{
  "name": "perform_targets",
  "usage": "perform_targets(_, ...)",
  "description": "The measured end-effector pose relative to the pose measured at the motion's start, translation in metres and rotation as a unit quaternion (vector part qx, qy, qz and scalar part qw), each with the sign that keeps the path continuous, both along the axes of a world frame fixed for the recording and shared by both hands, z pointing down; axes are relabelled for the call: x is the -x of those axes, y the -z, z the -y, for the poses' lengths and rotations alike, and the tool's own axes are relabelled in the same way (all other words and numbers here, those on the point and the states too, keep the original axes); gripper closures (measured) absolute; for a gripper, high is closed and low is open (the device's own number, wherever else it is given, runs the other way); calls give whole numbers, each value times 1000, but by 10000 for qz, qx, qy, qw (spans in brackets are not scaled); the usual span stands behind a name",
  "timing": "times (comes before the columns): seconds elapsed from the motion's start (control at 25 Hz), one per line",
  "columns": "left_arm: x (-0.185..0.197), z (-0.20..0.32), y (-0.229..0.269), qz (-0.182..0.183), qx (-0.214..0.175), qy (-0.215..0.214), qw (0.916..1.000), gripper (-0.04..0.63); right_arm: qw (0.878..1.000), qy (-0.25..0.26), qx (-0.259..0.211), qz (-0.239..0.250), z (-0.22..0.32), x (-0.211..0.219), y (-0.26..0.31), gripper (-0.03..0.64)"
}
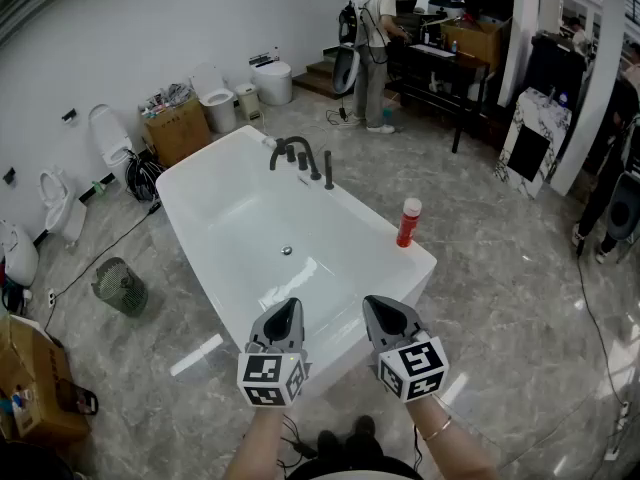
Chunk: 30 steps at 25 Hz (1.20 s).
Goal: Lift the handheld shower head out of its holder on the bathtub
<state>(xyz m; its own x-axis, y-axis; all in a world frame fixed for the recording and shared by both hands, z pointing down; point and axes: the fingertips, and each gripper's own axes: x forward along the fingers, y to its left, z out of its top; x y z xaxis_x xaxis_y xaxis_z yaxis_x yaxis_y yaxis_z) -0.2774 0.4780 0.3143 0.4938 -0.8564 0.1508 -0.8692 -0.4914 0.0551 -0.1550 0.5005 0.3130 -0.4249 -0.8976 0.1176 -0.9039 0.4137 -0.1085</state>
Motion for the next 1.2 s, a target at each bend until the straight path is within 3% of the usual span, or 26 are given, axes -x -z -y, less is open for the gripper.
perform_targets(0.76, -55, 26, -9, 95, 69, 259, 9996, 575, 9995, 271, -84, 165, 13, -57, 1, 609)
perform_targets(1.2, -87, 120, -32, 28, 197, 224, 9996, 571, 9996, 217, -12, 172, 102, -82, -17, 603)
